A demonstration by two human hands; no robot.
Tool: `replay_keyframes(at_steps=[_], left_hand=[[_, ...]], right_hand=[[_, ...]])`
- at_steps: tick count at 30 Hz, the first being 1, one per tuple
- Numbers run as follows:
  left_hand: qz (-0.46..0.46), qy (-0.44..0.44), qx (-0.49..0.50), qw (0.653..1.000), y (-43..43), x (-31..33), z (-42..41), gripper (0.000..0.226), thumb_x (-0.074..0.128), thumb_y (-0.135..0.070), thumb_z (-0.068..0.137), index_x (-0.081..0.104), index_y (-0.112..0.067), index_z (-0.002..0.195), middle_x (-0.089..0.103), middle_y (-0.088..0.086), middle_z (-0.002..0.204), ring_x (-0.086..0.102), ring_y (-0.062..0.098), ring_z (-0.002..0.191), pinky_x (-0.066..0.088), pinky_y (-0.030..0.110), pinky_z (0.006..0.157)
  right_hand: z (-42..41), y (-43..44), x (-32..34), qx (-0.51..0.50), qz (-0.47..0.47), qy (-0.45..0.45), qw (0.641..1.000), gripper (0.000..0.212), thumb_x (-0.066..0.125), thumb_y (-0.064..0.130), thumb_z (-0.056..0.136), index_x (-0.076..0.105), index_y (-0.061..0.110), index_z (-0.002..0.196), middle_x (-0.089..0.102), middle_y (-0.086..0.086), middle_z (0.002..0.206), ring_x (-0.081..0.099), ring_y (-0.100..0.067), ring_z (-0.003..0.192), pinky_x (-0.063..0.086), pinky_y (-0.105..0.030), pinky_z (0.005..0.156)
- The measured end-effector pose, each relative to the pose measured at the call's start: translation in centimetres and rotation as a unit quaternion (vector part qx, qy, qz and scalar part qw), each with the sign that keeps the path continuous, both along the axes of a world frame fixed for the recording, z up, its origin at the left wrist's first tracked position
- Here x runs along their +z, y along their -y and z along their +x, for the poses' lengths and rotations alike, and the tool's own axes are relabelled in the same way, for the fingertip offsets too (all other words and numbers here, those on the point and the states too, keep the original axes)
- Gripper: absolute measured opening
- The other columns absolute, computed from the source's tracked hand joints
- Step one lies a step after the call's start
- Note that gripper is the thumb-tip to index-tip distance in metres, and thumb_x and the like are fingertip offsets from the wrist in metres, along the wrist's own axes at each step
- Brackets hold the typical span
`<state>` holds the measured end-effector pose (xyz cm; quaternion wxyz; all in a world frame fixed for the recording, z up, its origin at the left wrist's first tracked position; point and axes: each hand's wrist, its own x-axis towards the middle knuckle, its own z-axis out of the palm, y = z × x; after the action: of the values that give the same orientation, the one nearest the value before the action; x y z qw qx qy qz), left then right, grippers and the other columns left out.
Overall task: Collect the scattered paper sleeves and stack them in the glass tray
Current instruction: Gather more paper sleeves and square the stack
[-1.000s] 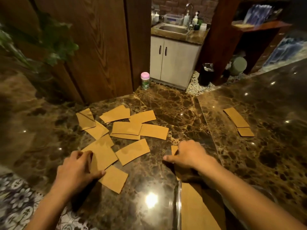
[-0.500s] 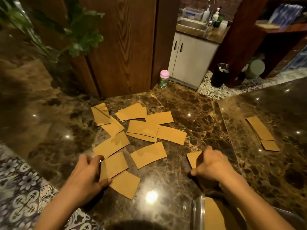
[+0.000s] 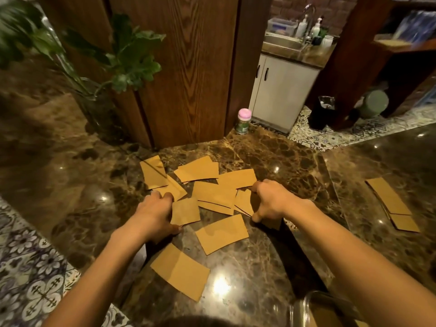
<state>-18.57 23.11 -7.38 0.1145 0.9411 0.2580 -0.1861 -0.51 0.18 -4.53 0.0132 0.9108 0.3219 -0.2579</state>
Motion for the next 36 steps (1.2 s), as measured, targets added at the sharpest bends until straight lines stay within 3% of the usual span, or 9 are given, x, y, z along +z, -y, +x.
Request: replay_keyframes(at_steps=[4, 8, 16, 19, 22, 27, 31, 33, 36], left_hand=[[-0.073, 0.045, 0.018, 0.996, -0.2, -0.8, -0.9, 0.075, 0.079, -0.047, 0.072, 0.037, -0.021, 0.129, 0.03, 0.002, 0.123, 0.053, 0.023, 0.11, 0.049, 0.036, 0.099], [-0.116, 0.091, 0.005, 0.989, -1.3, 0.3, -3.3, 0.087, 0.079, -0.062, 0.062, 0.033, -0.03, 0.128, 0.042, -0.005, 0.124, 0.049, 0.019, 0.118, 0.043, 0.044, 0.104], [-0.121, 0.036, -0.292, 0.948, 2.3, 0.0, -7.0, 0.084, 0.071, -0.072, 0.059, 0.036, -0.041, 0.128, 0.036, -0.022, 0.121, 0.036, 0.002, 0.11, 0.036, 0.029, 0.098], [-0.077, 0.035, -0.303, 0.949, 2.4, -0.4, -7.3, 0.081, 0.066, -0.073, 0.064, 0.036, -0.041, 0.131, 0.039, -0.016, 0.119, 0.034, 0.006, 0.105, 0.034, 0.028, 0.091], [-0.046, 0.03, -0.288, 0.956, 2.4, -0.3, -8.0, 0.077, 0.06, -0.076, 0.066, 0.037, -0.038, 0.128, 0.034, -0.01, 0.117, 0.031, 0.01, 0.103, 0.038, 0.031, 0.09], [-0.041, 0.041, -0.229, 0.972, 3.6, -0.4, -9.4, 0.062, 0.053, -0.064, 0.077, 0.035, -0.034, 0.128, 0.038, -0.012, 0.118, 0.036, 0.011, 0.108, 0.025, 0.032, 0.089], [-0.05, 0.093, -0.137, 0.985, 5.6, -0.8, -9.0, 0.085, 0.039, -0.082, 0.076, 0.014, -0.038, 0.145, 0.038, -0.013, 0.119, 0.042, 0.01, 0.116, 0.023, 0.032, 0.09], [-0.116, 0.151, -0.053, 0.98, 6.8, -0.3, -7.7, 0.087, 0.039, -0.079, 0.081, -0.005, -0.046, 0.149, 0.037, -0.014, 0.124, 0.044, 0.012, 0.119, 0.032, 0.033, 0.097], [-0.32, 0.297, 0.038, 0.899, 9.3, 1.6, -4.2, 0.069, 0.045, -0.057, 0.095, -0.003, -0.065, 0.144, 0.029, -0.033, 0.142, 0.035, -0.004, 0.13, 0.031, 0.032, 0.11]], right_hand=[[1.0, 2.8, -0.6, -0.067, -0.013, -0.024, 0.997, 0.095, 0.093, 0.039, 0.065, 0.038, 0.011, 0.137, 0.049, -0.017, 0.137, 0.054, -0.037, 0.128, 0.049, -0.042, 0.102], [2.2, 5.0, -0.3, -0.15, 0.019, -0.063, 0.986, 0.084, 0.088, 0.029, 0.073, 0.032, 0.012, 0.133, 0.059, -0.011, 0.12, 0.058, -0.025, 0.103, 0.053, -0.036, 0.086], [-0.7, -6.3, -0.3, 0.029, 0.08, -0.064, 0.994, 0.111, 0.092, 0.051, 0.064, 0.035, 0.012, 0.15, 0.043, -0.013, 0.15, 0.045, -0.033, 0.137, 0.041, -0.04, 0.112], [-2.0, -8.6, -1.2, 0.067, 0.031, -0.037, 0.997, 0.099, 0.093, 0.054, 0.061, 0.048, 0.008, 0.136, 0.05, -0.014, 0.141, 0.046, -0.034, 0.13, 0.045, -0.04, 0.105], [-2.2, -8.9, -1.7, 0.078, 0.012, -0.019, 0.997, 0.07, 0.088, 0.064, 0.059, 0.057, 0.017, 0.1, 0.057, -0.011, 0.121, 0.049, -0.035, 0.12, 0.046, -0.039, 0.094], [-2.6, -6.6, -1.5, 0.026, 0.06, -0.025, 0.998, 0.087, 0.084, 0.056, 0.07, 0.045, 0.011, 0.134, 0.062, -0.014, 0.128, 0.058, -0.036, 0.118, 0.049, -0.042, 0.092], [-2.8, -4.0, 0.3, -0.063, 0.113, -0.077, 0.989, 0.094, 0.076, 0.066, 0.076, 0.04, 0.008, 0.14, 0.059, -0.013, 0.137, 0.058, -0.035, 0.122, 0.049, -0.038, 0.091], [-3.2, -2.3, 1.1, -0.099, 0.145, -0.112, 0.978, 0.094, 0.068, 0.072, 0.08, 0.039, 0.009, 0.144, 0.057, -0.01, 0.139, 0.056, -0.033, 0.126, 0.047, -0.036, 0.091], [-4.4, 0.4, 2.5, -0.159, 0.26, -0.155, 0.94, 0.061, 0.054, 0.059, 0.098, 0.05, 0.016, 0.142, 0.061, 0.003, 0.134, 0.058, -0.018, 0.123, 0.043, -0.027, 0.096]])
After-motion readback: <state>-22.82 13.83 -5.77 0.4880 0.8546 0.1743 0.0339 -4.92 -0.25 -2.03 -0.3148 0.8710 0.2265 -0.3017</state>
